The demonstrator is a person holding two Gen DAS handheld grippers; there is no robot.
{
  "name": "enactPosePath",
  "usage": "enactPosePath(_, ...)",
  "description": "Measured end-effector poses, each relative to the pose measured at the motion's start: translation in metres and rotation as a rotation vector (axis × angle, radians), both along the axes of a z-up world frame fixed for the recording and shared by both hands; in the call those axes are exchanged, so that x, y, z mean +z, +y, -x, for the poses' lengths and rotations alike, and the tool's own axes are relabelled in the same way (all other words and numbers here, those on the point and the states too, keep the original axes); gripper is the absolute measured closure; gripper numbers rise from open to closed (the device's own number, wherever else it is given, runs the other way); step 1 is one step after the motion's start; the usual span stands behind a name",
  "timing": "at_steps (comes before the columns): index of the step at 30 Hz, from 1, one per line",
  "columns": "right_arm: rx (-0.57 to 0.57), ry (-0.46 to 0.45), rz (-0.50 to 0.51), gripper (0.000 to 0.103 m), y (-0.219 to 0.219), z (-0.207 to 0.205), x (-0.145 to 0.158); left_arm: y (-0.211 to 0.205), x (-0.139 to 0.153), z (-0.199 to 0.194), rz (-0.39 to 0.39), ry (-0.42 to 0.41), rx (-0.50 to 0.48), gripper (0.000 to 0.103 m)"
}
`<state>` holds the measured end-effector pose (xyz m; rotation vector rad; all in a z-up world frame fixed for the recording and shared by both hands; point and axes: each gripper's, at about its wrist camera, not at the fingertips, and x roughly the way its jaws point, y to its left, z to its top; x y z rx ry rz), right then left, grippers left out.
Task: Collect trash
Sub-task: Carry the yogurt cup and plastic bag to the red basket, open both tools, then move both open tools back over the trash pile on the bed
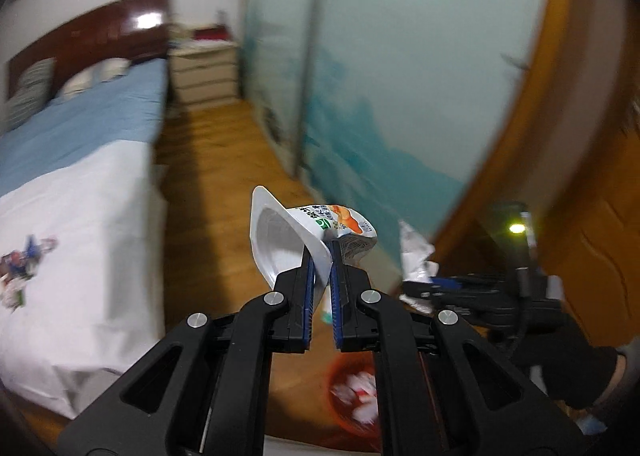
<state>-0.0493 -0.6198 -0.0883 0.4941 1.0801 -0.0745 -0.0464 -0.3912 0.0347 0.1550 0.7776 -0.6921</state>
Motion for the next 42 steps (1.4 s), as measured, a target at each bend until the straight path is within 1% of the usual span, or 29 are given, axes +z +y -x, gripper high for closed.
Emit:
enactPosePath(1,-0.023,0.031,-0.025,0.079,-0.010,0.009,-0.013,-0.012,-0.002,0.007,-0.009,0.012,-0.025,0.096)
enactPosePath(3,-0.056,0.073,-0.074,0.079,-0.017,0.022,-0.035,-0.037,-0.017,0.020,-0.037,0.047,-0.090,0.096)
enactPosePath(4,-0.074,0.107,-0.108,0.079,-0.022,0.034,-0.050,-0.042,-0.021,0.022,-0.048,0.061,-0.106,0.096)
enactPosePath(5,-0.077,0.121,-0.122,0.079,-0.023,0.039,-0.058,-0.051,-0.030,0.026,-0.060,0.087,-0.128,0.096)
enactPosePath(6,-0.078,0.139,-0.136,0.079,-0.023,0.045,-0.066,-0.054,-0.035,0.027,-0.068,0.104,-0.140,0.096)
enactPosePath(8,-0.090,0.182,-0.189,0.078,-0.022,0.060,-0.088,-0.063,-0.053,0.030,-0.092,0.169,-0.164,0.096)
enactPosePath(10,-0.102,0.225,-0.244,0.077,-0.022,0.073,-0.109,-0.067,-0.065,0.029,-0.108,0.223,-0.176,0.096)
enactPosePath(12,-0.111,0.253,-0.278,0.077,-0.015,0.083,-0.126,-0.070,-0.075,0.031,-0.131,0.262,-0.180,0.096)
enactPosePath(14,-0.120,0.278,-0.297,0.076,-0.011,0.093,-0.138,-0.075,-0.080,0.035,-0.155,0.280,-0.184,0.096)
enactPosePath(15,-0.126,0.287,-0.304,0.075,-0.010,0.098,-0.140,-0.079,-0.080,0.035,-0.162,0.284,-0.185,0.096)
enactPosePath(16,-0.128,0.293,-0.301,0.068,-0.008,0.100,-0.142,-0.080,-0.080,0.036,-0.168,0.287,-0.187,0.096)
enactPosePath(17,-0.132,0.297,-0.298,0.064,-0.006,0.100,-0.144,-0.081,-0.080,0.036,-0.175,0.288,-0.188,0.096)
enactPosePath(18,-0.141,0.298,-0.280,0.058,-0.007,0.104,-0.142,-0.086,-0.081,0.039,-0.181,0.286,-0.188,0.096)
enactPosePath(19,-0.147,0.301,-0.260,0.055,-0.007,0.104,-0.139,-0.087,-0.080,0.041,-0.190,0.282,-0.191,0.095)
enactPosePath(21,-0.167,0.296,-0.217,0.051,-0.011,0.110,-0.135,-0.090,-0.078,0.045,-0.197,0.278,-0.191,0.085)
enactPosePath(22,-0.176,0.293,-0.199,0.045,-0.011,0.109,-0.134,-0.091,-0.077,0.045,-0.190,0.277,-0.188,0.071)
enactPosePath(23,-0.185,0.286,-0.177,0.042,-0.013,0.111,-0.130,-0.092,-0.076,0.046,-0.178,0.274,-0.183,0.056)
enactPosePath(24,-0.193,0.273,-0.154,0.038,-0.013,0.113,-0.125,-0.091,-0.074,0.047,-0.169,0.270,-0.181,0.051)
enactPosePath(25,-0.196,0.263,-0.140,0.038,-0.018,0.115,-0.121,-0.091,-0.076,0.046,-0.165,0.266,-0.179,0.050)
enactPosePath(30,-0.204,0.223,-0.105,0.036,-0.022,0.106,-0.104,-0.086,-0.072,0.046,-0.152,0.251,-0.166,0.050)
enactPosePath(33,-0.201,0.175,-0.079,0.035,-0.021,0.096,-0.087,-0.075,-0.065,0.043,-0.138,0.229,-0.142,0.050)
enactPosePath(36,-0.176,0.129,-0.075,0.034,-0.013,0.079,-0.071,-0.061,-0.056,0.037,-0.118,0.214,-0.103,0.049)
enactPosePath(37,-0.161,0.111,-0.063,0.034,-0.006,0.073,-0.064,-0.055,-0.052,0.034,-0.109,0.208,-0.084,0.048)
enactPosePath(40,-0.109,0.059,-0.037,0.034,0.014,0.053,-0.046,-0.029,-0.040,0.024,-0.092,0.172,-0.004,0.036)
enactPosePath(42,-0.062,0.012,-0.014,0.031,0.035,0.034,-0.030,-0.006,-0.034,0.016,-0.080,0.152,0.060,0.034)
